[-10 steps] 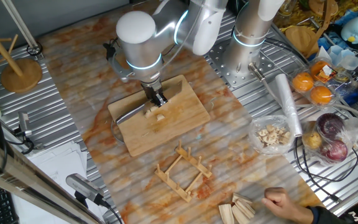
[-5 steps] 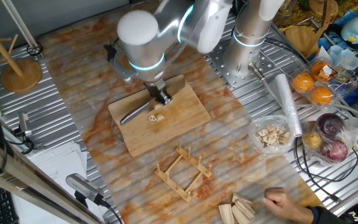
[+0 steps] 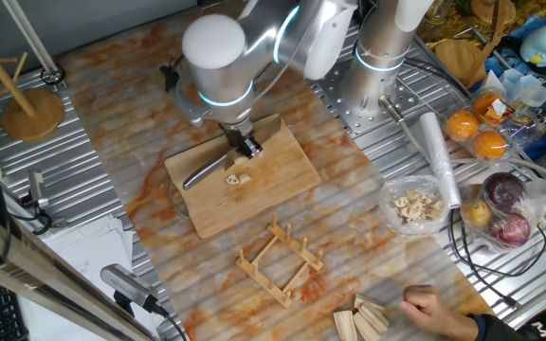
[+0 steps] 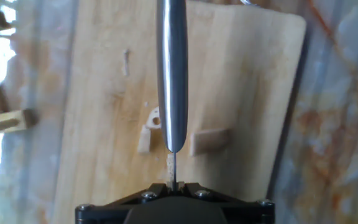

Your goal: Slice the lotus root

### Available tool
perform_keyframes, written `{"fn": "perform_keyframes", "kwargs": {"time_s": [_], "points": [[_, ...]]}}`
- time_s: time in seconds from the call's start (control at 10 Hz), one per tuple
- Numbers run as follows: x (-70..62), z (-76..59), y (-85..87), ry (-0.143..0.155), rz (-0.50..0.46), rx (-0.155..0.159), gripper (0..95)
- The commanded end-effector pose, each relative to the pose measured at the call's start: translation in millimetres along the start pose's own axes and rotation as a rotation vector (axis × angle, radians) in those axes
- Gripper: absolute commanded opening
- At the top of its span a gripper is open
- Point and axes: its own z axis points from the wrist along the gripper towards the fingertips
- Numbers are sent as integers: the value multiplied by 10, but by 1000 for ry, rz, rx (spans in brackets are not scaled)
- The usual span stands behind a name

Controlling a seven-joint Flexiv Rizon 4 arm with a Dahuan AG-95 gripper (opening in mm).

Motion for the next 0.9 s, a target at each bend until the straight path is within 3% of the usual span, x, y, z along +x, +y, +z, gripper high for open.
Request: {"fn": "perform_keyframes", "kwargs": {"time_s": [0.1,0.5,0.9], "points": [[50,-34,-25,-4,-4,-6,0],[54,-72,-14,5,-5,3,0],[17,-128,-115,11,-20,6,0]]}}
